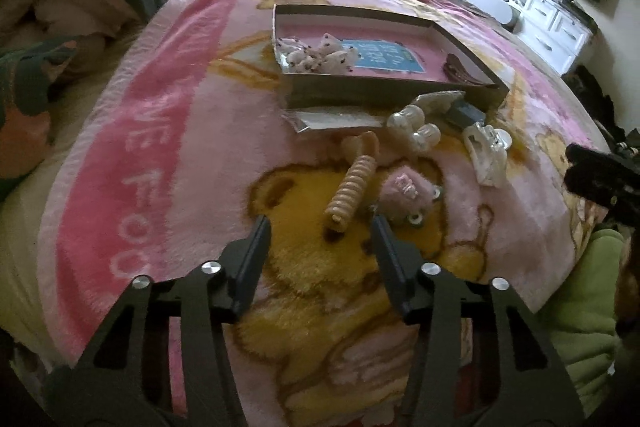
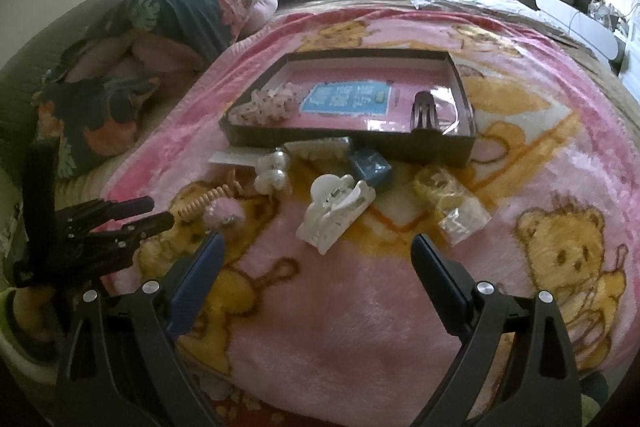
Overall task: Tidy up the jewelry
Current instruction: 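Grasp the beige spiral hair tie with the left tool while the right tool grasps the white claw clip, then release the spiral tie in the tray with the left tool while the right tool releases the claw clip, then withdraw both open tools from the tray, then grasp the pink fuzzy hair tie with the left tool while the right tool grasps the blue box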
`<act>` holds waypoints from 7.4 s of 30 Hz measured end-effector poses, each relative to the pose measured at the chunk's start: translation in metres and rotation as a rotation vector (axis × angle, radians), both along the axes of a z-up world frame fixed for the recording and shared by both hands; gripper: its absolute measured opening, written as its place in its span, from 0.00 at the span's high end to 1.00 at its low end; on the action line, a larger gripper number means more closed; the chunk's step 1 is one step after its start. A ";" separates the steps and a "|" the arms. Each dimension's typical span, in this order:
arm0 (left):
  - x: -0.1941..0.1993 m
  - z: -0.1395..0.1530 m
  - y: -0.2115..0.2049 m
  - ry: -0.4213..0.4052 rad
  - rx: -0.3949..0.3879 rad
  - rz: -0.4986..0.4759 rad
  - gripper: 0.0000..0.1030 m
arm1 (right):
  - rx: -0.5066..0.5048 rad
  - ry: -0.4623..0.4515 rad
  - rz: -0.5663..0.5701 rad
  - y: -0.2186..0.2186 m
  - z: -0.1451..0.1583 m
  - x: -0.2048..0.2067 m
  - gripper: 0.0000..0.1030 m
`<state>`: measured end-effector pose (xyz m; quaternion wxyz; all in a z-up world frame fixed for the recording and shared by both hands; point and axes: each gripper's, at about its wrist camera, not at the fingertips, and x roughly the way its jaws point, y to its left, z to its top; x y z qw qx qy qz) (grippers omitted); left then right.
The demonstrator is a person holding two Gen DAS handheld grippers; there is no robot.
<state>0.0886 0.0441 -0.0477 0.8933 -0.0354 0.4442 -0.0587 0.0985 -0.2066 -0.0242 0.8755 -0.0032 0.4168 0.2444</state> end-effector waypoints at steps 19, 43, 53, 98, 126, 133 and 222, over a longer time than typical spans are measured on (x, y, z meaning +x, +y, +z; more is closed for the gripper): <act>0.041 -0.024 -0.020 0.041 -0.013 -0.099 0.89 | 0.012 0.163 -0.069 0.021 -0.044 0.055 0.28; -0.001 0.008 -0.002 -0.044 -0.085 0.009 0.90 | 0.079 0.078 -0.071 -0.014 -0.025 0.029 0.74; 0.005 0.034 -0.016 -0.081 -0.082 0.002 0.90 | 0.105 -0.019 -0.076 -0.025 0.014 0.026 0.74; 0.150 0.070 -0.080 -0.122 -0.049 -0.064 0.90 | 0.118 -0.148 -0.076 -0.044 0.058 0.142 0.74; 0.187 0.018 -0.074 0.004 -0.020 -0.002 0.71 | 0.072 0.017 -0.017 -0.004 -0.024 0.198 0.72; 0.176 0.029 -0.065 -0.017 -0.012 0.025 0.58 | 0.085 0.006 -0.012 -0.004 -0.019 0.191 0.51; -0.022 0.052 -0.040 -0.108 0.007 0.039 0.09 | -0.001 -0.101 -0.007 -0.042 0.024 -0.019 0.04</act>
